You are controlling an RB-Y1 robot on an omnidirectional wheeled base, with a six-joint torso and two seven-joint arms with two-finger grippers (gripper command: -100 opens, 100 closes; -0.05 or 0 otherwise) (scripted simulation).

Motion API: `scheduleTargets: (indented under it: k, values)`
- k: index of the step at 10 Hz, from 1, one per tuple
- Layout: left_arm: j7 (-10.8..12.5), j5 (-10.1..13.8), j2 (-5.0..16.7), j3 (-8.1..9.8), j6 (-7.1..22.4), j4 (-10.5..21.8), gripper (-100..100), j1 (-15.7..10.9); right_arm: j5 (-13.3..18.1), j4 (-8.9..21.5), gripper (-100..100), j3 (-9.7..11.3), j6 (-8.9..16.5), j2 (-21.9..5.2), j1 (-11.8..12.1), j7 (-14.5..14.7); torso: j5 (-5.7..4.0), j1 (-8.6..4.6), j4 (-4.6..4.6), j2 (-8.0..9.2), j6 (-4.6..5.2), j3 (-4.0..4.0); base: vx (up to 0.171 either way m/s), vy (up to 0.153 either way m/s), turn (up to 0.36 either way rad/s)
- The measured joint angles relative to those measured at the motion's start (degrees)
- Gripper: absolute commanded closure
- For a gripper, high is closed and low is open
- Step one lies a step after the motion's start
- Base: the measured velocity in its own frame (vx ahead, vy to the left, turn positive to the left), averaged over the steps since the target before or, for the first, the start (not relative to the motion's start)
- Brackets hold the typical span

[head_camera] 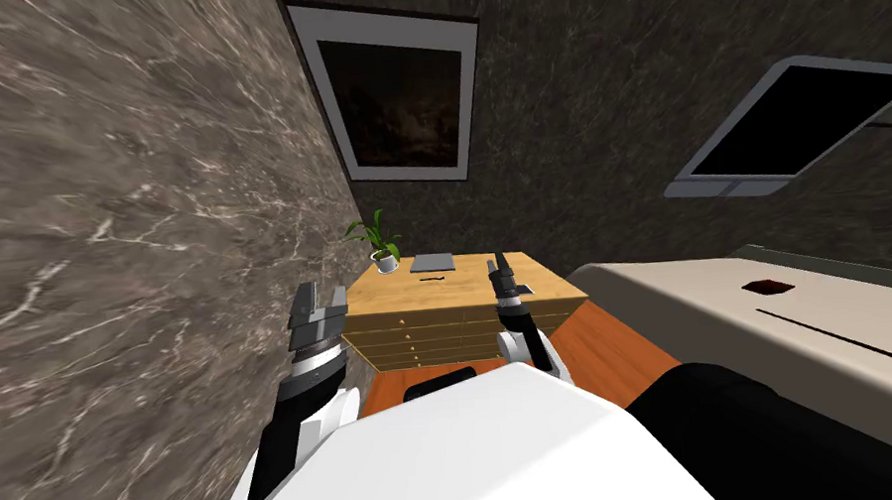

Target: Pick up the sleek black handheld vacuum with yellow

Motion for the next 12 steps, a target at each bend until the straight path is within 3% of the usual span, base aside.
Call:
scheduleTargets:
  k: [4,8,12]
  values:
    - [0.0,0.0,0.01,0.01,0.0,0.0,0,-0.01,2.45,1.08,-100,-4.1,-2.05,-6.01,2.73,0.28,-0.11,-0.49,0.03,0.14,-0.01,0.08,-0.032,-0.107,0.251]
    - [0.0,0.0,0.01,0.01,0.0,0.0,0,-0.01,7.1,3.69,-100,-10.13,-5.22,-12.81,6.91,0.3,-0.13,-0.55,0.03,0.11,-0.02,0.06,-0.043,-0.12,0.303]
    - [0.0,0.0,0.01,0.02,0.0,0.0,0,0.01,10.81,7.33,-100,-14.72,-8.6,-18.22,9.77,-0.2,-0.1,-0.42,0.02,0.05,0.02,0.04,-0.046,-0.077,0.298]
